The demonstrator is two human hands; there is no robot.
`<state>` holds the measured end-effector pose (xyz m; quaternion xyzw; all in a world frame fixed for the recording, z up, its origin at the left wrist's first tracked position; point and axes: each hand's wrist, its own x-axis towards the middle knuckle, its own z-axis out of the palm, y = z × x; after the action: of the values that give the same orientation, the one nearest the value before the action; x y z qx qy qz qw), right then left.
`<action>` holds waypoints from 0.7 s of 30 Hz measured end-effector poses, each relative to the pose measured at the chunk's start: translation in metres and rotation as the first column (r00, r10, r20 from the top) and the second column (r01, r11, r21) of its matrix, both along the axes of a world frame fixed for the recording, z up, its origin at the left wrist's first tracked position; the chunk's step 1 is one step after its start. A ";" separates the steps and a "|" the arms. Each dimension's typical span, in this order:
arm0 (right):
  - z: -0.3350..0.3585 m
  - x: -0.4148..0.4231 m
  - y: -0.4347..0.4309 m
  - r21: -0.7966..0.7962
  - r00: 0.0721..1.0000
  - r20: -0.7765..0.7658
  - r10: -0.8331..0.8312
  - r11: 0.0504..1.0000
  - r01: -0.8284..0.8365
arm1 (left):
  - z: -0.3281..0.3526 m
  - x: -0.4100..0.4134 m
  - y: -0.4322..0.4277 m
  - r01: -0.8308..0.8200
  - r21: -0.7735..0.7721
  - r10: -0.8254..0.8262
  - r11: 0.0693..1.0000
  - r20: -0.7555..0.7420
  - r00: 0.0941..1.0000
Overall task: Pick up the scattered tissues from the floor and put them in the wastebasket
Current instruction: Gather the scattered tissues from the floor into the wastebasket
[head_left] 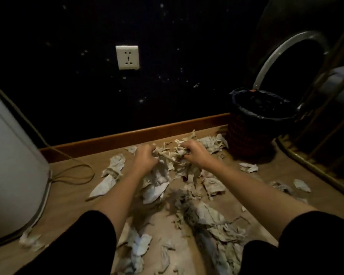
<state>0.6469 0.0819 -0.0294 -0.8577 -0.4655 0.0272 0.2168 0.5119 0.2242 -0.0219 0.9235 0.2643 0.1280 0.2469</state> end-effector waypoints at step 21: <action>0.133 0.274 -0.155 0.218 0.884 0.153 -0.442 0.888 0.406 | 0.132 0.367 -0.133 0.456 0.040 -0.451 0.889 0.242 0.859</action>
<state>0.9212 -0.0735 0.1038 -0.9140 -0.2859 -0.1487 0.2466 0.8789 0.0914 0.1103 0.9344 0.0083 0.1766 0.3093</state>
